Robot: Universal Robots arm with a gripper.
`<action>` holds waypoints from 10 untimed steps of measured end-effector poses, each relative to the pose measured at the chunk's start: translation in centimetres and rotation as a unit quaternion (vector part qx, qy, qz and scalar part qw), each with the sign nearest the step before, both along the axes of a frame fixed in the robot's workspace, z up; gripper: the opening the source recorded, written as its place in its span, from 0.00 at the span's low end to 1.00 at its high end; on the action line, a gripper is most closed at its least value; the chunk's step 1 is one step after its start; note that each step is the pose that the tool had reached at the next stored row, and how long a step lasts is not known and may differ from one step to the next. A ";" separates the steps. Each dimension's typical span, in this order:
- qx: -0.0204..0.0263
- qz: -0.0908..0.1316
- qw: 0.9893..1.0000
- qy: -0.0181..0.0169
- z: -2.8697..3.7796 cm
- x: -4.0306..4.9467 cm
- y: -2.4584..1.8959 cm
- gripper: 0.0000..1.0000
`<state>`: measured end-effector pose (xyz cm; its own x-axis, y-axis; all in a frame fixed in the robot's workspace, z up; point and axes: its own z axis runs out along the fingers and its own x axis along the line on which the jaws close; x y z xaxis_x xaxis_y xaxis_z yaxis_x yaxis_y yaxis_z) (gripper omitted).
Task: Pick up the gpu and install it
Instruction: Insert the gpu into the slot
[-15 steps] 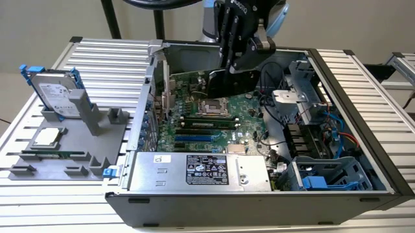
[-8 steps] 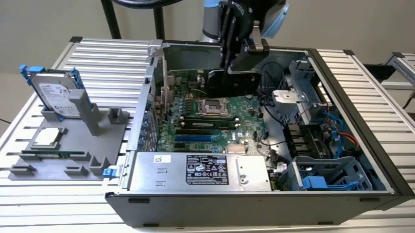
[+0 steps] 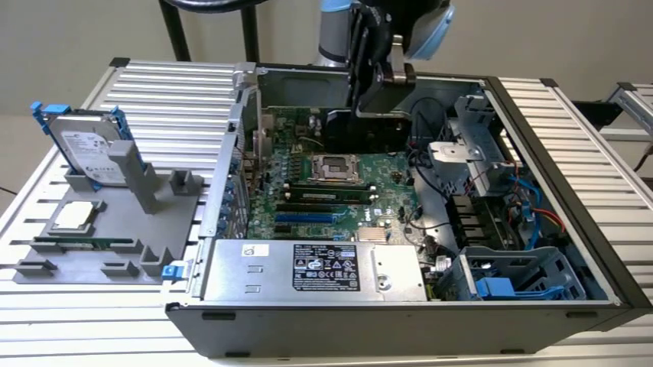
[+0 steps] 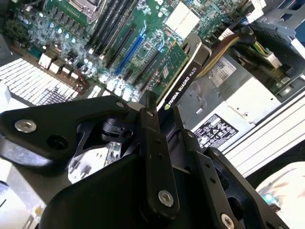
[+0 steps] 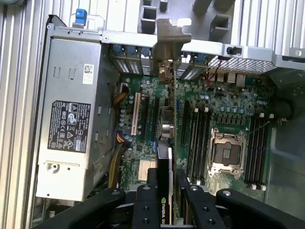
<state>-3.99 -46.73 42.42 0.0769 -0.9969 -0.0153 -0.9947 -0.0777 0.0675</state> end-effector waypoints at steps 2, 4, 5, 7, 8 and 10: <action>-0.001 0.000 1.000 -0.002 -0.23 -0.01 0.02 0.00; -0.001 0.000 1.000 -0.006 -0.43 0.00 0.06 0.00; -0.002 0.000 1.000 -0.009 -0.50 0.00 0.09 0.00; -0.002 -0.001 1.000 -0.013 -0.64 -0.01 0.12 0.00; -0.002 -0.002 1.000 -0.015 -0.71 -0.01 0.16 0.00; -0.002 -0.006 1.000 -0.016 -1.01 0.00 0.23 0.00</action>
